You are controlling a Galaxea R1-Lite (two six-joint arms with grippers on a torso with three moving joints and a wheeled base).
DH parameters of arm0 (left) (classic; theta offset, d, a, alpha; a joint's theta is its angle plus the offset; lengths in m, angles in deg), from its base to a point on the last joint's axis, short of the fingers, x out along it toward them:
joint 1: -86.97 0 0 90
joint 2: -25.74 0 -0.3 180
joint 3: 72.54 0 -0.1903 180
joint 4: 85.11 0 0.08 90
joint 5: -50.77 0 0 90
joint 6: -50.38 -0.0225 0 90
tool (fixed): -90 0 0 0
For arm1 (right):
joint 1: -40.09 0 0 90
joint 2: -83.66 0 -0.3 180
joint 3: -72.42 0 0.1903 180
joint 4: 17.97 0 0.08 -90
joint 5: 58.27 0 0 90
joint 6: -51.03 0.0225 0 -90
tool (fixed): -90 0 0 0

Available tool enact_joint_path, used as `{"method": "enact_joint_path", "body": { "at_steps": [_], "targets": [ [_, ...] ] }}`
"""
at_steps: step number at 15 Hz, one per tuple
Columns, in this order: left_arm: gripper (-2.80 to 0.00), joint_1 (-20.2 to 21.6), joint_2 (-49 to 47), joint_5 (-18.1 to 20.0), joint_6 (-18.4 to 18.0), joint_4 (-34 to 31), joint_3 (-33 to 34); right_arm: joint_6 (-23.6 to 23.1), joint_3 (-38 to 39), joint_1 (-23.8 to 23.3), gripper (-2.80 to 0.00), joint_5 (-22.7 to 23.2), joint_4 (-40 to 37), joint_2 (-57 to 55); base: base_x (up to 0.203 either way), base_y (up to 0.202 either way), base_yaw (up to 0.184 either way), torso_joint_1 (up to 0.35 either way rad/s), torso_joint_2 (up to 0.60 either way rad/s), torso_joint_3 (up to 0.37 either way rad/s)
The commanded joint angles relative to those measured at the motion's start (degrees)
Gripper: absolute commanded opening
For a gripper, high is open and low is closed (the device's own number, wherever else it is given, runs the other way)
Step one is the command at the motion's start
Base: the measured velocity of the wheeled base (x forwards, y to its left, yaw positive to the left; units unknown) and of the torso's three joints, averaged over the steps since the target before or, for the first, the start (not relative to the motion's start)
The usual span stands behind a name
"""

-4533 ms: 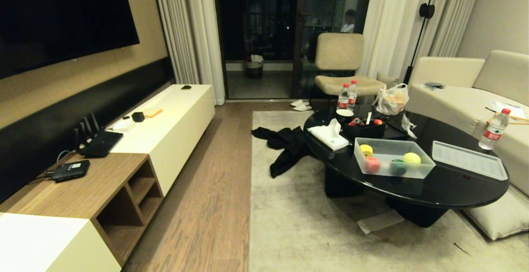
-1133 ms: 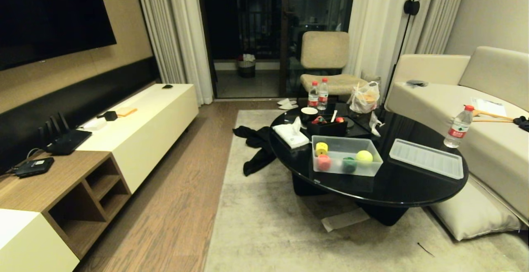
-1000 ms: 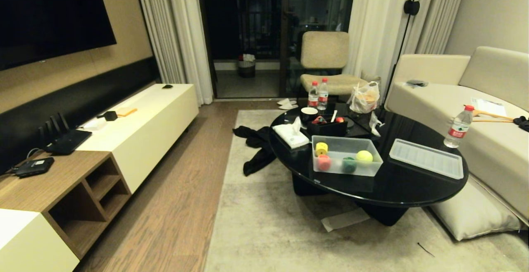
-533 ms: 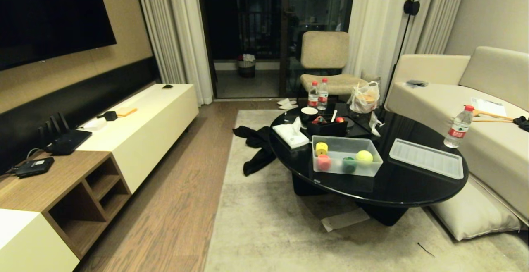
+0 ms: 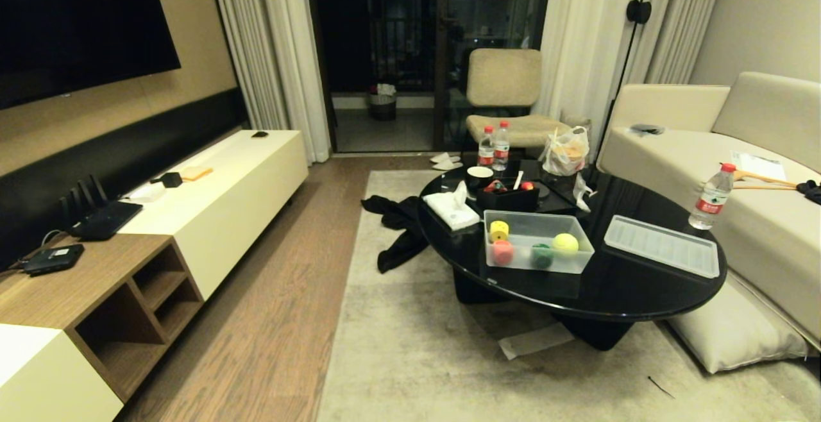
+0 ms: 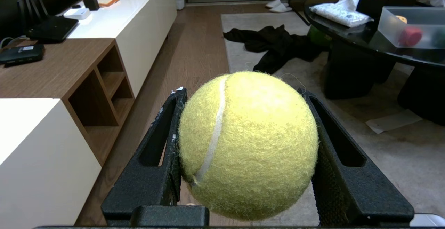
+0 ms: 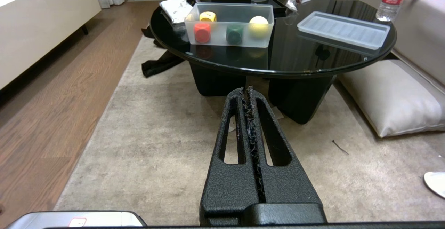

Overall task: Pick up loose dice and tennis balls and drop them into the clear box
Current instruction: Put the ball in the box

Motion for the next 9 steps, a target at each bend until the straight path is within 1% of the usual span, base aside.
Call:
{"method": "enact_joint_path", "body": {
  "at_steps": [1, 9],
  "targets": [
    [-2.8, -0.02, -0.07, -0.01, 0.05, 0.02, 0.09, -0.04, 0.02, 0.01, -2.8, 0.02, 0.01, -0.07, 0.0, 0.0, 0.0, 0.0, 0.0, 0.0],
    [-2.8, -0.02, -0.07, -0.01, 0.05, 0.02, 0.09, -0.09, 0.09, 0.01, -2.8, 0.02, 0.01, -0.07, 0.0, 0.0, 0.0, 0.0, 0.0, 0.0]
  ]
}}
